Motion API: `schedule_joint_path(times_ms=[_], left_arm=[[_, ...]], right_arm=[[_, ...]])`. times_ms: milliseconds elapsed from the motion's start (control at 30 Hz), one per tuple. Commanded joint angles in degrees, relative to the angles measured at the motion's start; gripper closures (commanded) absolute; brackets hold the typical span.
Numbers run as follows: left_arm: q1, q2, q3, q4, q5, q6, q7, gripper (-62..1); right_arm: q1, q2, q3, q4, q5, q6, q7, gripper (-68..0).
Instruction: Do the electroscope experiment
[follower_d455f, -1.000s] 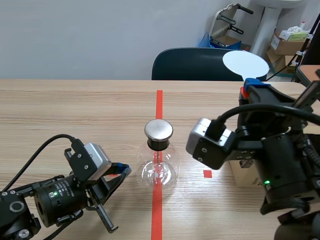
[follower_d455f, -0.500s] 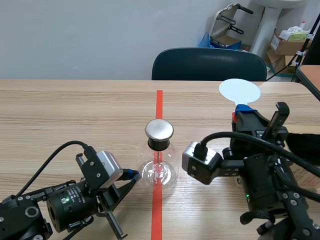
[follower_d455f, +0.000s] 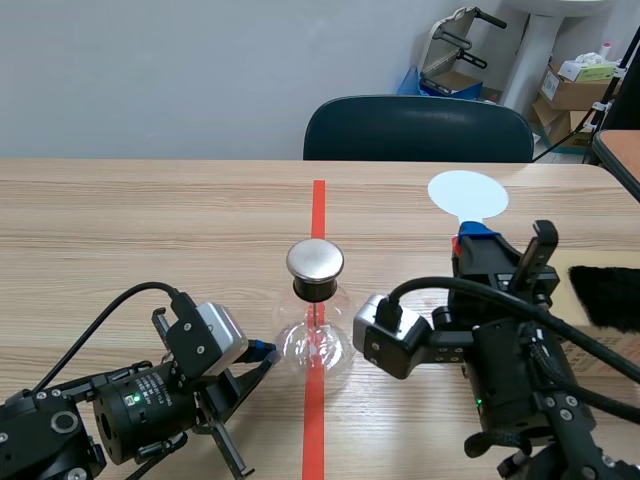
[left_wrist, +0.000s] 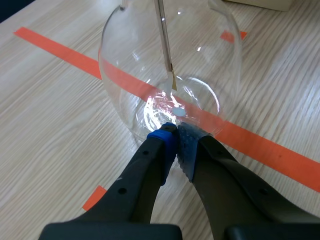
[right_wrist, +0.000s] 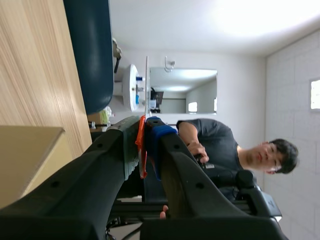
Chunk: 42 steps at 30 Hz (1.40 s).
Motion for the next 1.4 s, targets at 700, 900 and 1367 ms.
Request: schedule_joint_path(times_ms=[700,900,1367], left_arm=[[-0.3,0.3,0.0,0.9,-0.3,0.0,1.4,-3.4],[-0.3,0.3,0.0,0.9,-0.3,0.0,1.4,-3.4],[-0.3,0.2,-0.1,0.9,-0.3,0.4,2.1,-3.4]], right_arm=[[0.8,0.0,0.0,-0.2,-0.1,-0.4,-0.1,-1.7],[0.8,0.0,0.0,-0.2,-0.1,-0.4,-0.1,-1.7],[0.8,0.0,0.0,-0.2,-0.1,-0.4,-0.1,-1.7]])
